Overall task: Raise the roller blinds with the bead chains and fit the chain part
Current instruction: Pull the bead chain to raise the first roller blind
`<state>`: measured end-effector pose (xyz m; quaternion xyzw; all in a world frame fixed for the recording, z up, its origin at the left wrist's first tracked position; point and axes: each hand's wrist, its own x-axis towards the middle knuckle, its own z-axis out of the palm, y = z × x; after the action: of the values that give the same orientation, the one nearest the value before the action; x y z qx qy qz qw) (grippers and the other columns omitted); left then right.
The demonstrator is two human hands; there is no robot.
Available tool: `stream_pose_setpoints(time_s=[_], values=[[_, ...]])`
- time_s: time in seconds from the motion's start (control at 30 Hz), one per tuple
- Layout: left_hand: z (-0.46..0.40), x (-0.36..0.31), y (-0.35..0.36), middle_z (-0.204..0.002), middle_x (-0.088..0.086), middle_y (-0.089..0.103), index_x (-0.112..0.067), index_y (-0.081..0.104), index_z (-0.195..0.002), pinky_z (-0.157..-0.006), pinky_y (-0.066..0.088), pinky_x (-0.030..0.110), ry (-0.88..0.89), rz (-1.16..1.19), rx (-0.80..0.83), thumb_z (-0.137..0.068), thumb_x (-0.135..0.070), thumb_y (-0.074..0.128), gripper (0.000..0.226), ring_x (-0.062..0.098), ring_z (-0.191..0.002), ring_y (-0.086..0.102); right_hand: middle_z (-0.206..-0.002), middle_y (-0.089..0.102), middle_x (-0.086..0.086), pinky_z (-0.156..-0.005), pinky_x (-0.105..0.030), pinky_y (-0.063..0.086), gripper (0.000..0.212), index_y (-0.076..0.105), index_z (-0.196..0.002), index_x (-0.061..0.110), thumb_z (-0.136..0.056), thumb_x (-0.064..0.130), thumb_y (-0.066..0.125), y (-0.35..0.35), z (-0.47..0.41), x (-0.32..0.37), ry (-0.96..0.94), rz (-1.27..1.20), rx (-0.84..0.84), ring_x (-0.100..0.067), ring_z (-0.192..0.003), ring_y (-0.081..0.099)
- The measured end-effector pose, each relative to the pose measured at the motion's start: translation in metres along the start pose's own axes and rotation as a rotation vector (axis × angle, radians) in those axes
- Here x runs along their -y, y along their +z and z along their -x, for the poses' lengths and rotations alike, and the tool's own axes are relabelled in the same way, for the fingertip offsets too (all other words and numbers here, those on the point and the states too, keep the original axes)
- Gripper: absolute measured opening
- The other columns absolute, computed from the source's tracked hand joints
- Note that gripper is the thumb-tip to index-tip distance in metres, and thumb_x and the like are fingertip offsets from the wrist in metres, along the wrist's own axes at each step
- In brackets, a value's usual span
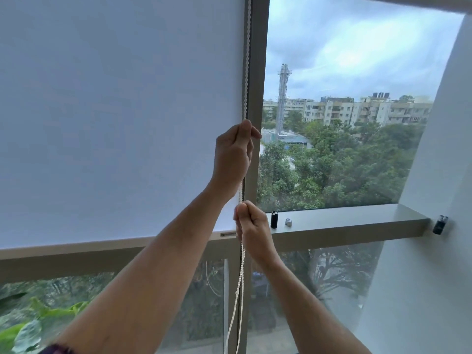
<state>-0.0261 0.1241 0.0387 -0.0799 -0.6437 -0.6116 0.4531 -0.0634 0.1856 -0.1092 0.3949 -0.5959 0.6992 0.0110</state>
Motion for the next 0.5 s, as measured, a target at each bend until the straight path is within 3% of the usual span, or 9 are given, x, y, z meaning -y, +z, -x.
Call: stream_pose_setpoints(time_s=[0.07, 0.17, 0.23, 0.3, 0.4, 0.5], values=[[0.004, 0.002, 0.0, -0.046, -0.002, 0.033, -0.015, 0.06, -0.07, -0.043, 0.019, 0.031, 0.035, 0.002, -0.038, -0.105, -0.022, 0.042, 0.039, 0.012, -0.04, 0.027, -0.054, 0.05, -0.001, -0.046, -0.026, 0.043, 0.034, 0.061, -0.079, 0.014, -0.101, 0.034, 0.044, -0.008, -0.007, 0.009, 0.013, -0.079, 0.01, -0.018, -0.046, 0.047], [0.011, 0.006, 0.003, -0.045, -0.007, 0.037, -0.012, 0.057, -0.07, -0.041, 0.025, 0.022, 0.021, -0.011, -0.084, -0.104, -0.019, 0.043, 0.038, 0.007, -0.039, 0.031, -0.083, 0.069, -0.011, -0.069, -0.035, 0.059, 0.055, 0.066, -0.105, 0.005, -0.096, 0.053, 0.042, -0.015, -0.033, 0.034, -0.02, -0.082, -0.066, -0.022, -0.075, 0.069], [0.023, 0.015, 0.005, -0.044, -0.01, 0.044, -0.008, 0.055, -0.07, -0.042, 0.033, 0.019, -0.005, -0.027, -0.084, -0.104, -0.013, 0.043, 0.036, 0.004, -0.04, 0.038, -0.104, 0.072, -0.01, -0.084, -0.038, 0.06, 0.071, 0.064, -0.119, 0.006, -0.093, 0.066, 0.035, -0.015, -0.054, 0.061, -0.053, -0.034, -0.109, -0.018, -0.095, 0.071], [0.038, 0.03, 0.003, -0.048, -0.005, 0.044, -0.015, 0.055, -0.064, -0.047, 0.03, 0.026, -0.018, -0.038, -0.062, -0.102, -0.008, 0.044, 0.04, 0.012, -0.045, 0.038, -0.114, 0.072, -0.006, -0.095, -0.039, 0.056, 0.067, 0.064, -0.124, 0.013, -0.098, 0.064, 0.028, -0.013, -0.072, 0.091, -0.074, 0.064, -0.14, -0.015, -0.106, 0.069], [0.057, 0.05, -0.007, -0.048, -0.004, 0.033, -0.025, 0.055, -0.061, -0.046, 0.021, 0.029, -0.079, -0.081, -0.053, -0.103, -0.015, 0.043, 0.045, 0.013, -0.045, 0.027, -0.091, 0.066, 0.003, -0.079, -0.034, 0.053, 0.041, 0.062, -0.103, 0.019, -0.107, 0.046, 0.032, -0.01, -0.094, 0.127, -0.105, 0.125, -0.124, -0.01, -0.082, 0.064], [0.066, 0.056, -0.012, -0.049, -0.002, 0.029, -0.017, 0.055, -0.066, -0.044, 0.02, 0.024, -0.087, -0.117, -0.044, -0.104, -0.016, 0.041, 0.041, 0.01, -0.045, 0.025, -0.076, 0.059, -0.004, -0.053, -0.031, 0.05, 0.028, 0.058, -0.105, 0.009, -0.109, 0.024, 0.036, 0.002, -0.105, 0.149, -0.051, -0.096, -0.054, -0.015, -0.057, 0.057]])
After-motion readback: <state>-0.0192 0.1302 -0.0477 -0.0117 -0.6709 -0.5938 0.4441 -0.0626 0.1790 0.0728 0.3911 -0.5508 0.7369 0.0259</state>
